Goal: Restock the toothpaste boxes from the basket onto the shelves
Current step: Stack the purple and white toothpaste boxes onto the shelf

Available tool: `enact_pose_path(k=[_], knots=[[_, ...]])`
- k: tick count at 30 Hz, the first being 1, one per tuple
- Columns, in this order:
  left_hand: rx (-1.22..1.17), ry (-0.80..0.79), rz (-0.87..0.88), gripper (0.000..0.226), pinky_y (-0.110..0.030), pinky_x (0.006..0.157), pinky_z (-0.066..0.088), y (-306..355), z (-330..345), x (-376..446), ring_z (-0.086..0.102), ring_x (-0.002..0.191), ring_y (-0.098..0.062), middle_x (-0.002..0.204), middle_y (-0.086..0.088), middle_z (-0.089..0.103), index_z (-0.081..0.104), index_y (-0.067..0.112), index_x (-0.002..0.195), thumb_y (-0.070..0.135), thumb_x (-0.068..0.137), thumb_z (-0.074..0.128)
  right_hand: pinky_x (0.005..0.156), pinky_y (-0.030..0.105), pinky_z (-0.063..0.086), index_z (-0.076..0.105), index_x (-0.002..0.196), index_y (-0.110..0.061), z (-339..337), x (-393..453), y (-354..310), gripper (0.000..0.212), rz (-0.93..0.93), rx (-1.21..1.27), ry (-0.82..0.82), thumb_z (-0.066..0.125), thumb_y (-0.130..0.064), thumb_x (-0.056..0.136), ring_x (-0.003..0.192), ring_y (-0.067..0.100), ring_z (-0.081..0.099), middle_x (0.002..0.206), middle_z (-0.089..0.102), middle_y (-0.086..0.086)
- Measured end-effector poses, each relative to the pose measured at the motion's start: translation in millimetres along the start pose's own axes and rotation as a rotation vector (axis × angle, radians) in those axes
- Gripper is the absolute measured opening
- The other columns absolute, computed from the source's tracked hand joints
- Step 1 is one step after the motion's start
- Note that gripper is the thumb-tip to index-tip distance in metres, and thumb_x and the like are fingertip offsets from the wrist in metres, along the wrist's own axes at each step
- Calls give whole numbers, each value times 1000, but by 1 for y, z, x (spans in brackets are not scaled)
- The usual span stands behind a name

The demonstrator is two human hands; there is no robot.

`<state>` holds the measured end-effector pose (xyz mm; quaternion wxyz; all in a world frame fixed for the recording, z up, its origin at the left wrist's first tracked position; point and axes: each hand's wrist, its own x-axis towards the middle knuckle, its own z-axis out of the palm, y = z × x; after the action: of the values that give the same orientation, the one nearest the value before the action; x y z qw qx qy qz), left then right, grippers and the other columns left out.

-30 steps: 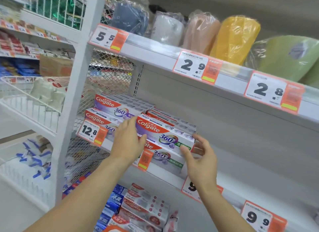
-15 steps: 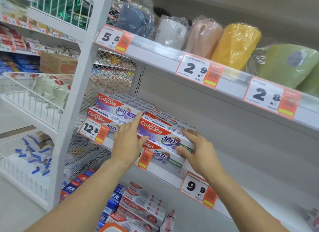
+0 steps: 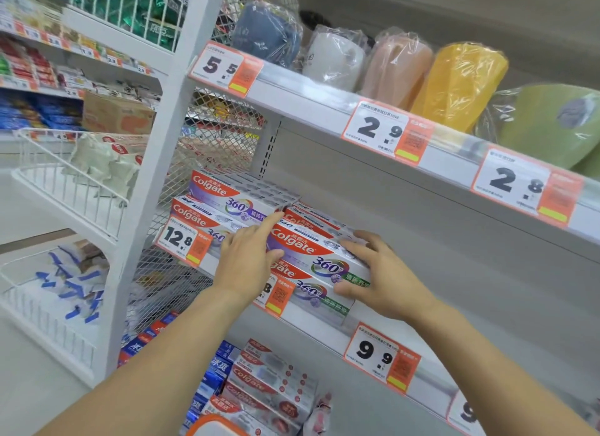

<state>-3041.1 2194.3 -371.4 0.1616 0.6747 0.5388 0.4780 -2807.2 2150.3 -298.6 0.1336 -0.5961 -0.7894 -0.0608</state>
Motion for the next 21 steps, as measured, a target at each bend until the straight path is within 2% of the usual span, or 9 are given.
enact_pose_path(k=[3, 5, 8, 10, 13, 17, 21], knots=[[67, -5, -8, 64, -50, 115, 26, 2, -4, -1, 53, 113, -22, 98, 8, 55, 35, 41, 148, 30, 93, 67, 109, 34, 41, 50, 142, -29, 2, 2, 3, 85, -20, -18, 49, 82, -58, 69, 129, 17, 48, 144, 51, -8], [99, 0, -10, 63, -51, 116, 24, 4, -6, 1, 54, 111, -22, 94, 9, 53, 36, 42, 146, 32, 93, 68, 105, 34, 43, 49, 142, -30, 2, 0, 5, 92, -2, 31, 96, 87, -58, 62, 122, 16, 50, 135, 55, -8], [110, 1, -14, 63, -51, 116, 24, 6, -6, 2, 55, 111, -21, 93, 9, 53, 36, 42, 147, 32, 93, 67, 103, 33, 43, 41, 149, -32, -1, -1, 9, 101, 11, 22, 59, 84, -62, 62, 118, 14, 42, 122, 45, -13], [106, 3, -21, 63, -51, 116, 24, 6, -5, 1, 54, 112, -20, 93, 9, 53, 36, 41, 147, 31, 93, 67, 102, 33, 44, 49, 145, -28, -1, 1, 10, 98, 1, 18, 36, 81, -65, 61, 118, 15, 42, 120, 42, -13], [109, 11, -33, 63, -51, 116, 23, 7, -3, 1, 54, 112, -20, 93, 9, 55, 35, 42, 147, 31, 94, 66, 101, 35, 46, 57, 139, -27, 1, 2, 12, 95, 5, 83, 84, 83, -65, 56, 116, 16, 46, 121, 47, -11], [102, 13, -43, 65, -51, 116, 23, 7, -1, 2, 53, 113, -21, 94, 7, 54, 32, 42, 149, 27, 95, 65, 105, 33, 46, 56, 139, -29, 8, -6, 14, 90, -35, 164, 125, 84, -63, 60, 122, 10, 49, 131, 47, -14], [91, -1, -45, 67, -53, 117, 23, 7, -2, 2, 52, 115, -23, 95, 7, 51, 28, 42, 151, 24, 96, 63, 107, 32, 47, 54, 141, -30, 18, -15, 14, 76, -110, 252, 160, 87, -38, 73, 130, 2, 46, 142, 47, -16]])
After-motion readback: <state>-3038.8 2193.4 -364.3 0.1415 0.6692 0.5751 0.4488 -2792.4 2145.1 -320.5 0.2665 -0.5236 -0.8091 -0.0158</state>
